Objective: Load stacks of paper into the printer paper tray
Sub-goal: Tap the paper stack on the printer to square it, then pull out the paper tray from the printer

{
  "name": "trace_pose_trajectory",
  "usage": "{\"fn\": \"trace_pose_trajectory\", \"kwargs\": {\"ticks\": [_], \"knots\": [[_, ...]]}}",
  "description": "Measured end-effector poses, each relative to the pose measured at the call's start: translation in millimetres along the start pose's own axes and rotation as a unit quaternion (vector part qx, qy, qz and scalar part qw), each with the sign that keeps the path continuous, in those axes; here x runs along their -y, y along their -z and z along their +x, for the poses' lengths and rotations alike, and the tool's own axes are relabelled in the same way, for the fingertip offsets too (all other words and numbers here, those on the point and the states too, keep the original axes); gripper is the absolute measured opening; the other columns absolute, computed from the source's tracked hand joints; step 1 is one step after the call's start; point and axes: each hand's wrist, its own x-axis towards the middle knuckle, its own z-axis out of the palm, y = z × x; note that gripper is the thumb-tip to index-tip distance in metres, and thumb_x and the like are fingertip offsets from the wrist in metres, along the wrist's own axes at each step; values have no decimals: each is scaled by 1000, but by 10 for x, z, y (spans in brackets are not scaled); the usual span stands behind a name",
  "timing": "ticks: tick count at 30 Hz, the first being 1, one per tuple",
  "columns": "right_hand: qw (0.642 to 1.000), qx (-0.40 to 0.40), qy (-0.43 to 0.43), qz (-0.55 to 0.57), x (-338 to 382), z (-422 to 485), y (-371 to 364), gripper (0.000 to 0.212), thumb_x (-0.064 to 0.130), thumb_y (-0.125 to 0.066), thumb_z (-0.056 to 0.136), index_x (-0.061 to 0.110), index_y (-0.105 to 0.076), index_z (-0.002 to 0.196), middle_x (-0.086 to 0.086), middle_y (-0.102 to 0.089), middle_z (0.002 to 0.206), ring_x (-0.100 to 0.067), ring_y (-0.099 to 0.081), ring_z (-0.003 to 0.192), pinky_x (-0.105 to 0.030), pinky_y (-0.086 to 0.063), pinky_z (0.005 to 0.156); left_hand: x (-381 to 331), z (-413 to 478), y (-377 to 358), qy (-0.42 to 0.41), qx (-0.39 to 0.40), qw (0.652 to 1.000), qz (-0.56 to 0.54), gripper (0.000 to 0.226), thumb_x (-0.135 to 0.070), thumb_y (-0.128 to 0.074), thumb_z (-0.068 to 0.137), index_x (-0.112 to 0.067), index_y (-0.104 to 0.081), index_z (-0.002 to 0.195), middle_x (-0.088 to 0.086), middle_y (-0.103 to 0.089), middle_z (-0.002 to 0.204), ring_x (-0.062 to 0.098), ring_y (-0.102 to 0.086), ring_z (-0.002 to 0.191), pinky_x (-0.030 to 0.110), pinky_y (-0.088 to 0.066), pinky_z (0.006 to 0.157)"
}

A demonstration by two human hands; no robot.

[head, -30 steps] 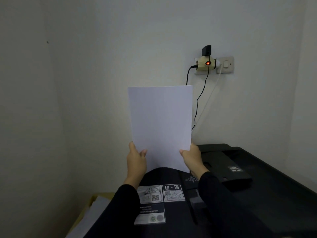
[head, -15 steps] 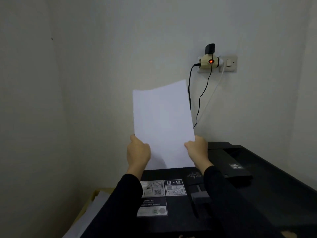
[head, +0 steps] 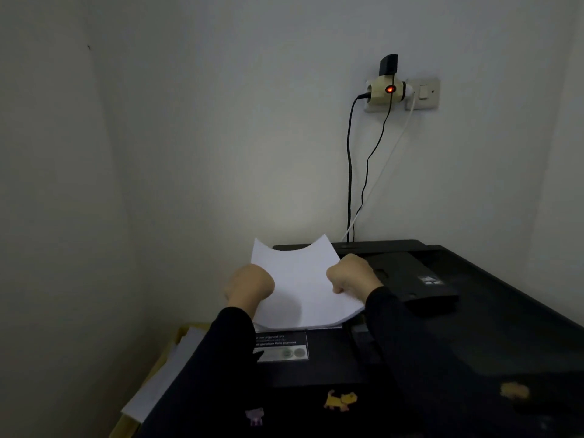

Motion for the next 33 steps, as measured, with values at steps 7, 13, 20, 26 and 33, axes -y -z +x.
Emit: {"fn": "trace_pose_trajectory", "kwargs": {"ticks": [7,13,20,26,33], "knots": [[996,-22,15,-89,-68,-71,-9,21,7,-64,74,10,-45,64,-4,-56,75,-29,-59,88,-29,-42,68,80,-33,-88,65,-18,991,117,41,-19,-40,90,-11,-47,130,12,-37,142,29,-26,131,42,-27,104],[989,-105,61,-90,-93,-235,52,35,12,-55,81,3,-53,115,-20,-48,128,-40,-44,118,-46,-43,94,21,-230,-70,6,-122,992,23,50,-18,-50,87,-3,-37,133,18,-35,141,35,-31,131,50,-29,108],[941,-252,192,120,-488,-582,304,37,11,-55,87,4,-55,123,-15,-55,124,-30,-51,117,-38,-47,98,-310,-917,-209,-177,-284,925,-179,58,-26,-56,90,-6,-33,140,13,-32,147,31,-29,133,41,-31,107],[872,-401,244,137,-1328,-1195,189,32,3,-55,87,0,-59,119,-16,-61,117,-28,-53,112,-13,-32,93,-445,-1705,-824,-242,-335,868,-275,44,-22,-57,90,-3,-48,129,14,-42,139,26,-33,129,28,-31,103],[877,-402,161,211,-2297,-1754,-388,29,5,-52,86,2,-57,114,-11,-59,115,-20,-49,111,-27,-41,97,-158,-2427,-1933,-262,-306,862,-308,25,-25,-51,88,-7,-58,104,7,-54,111,11,-39,107,3,-26,100]]}}
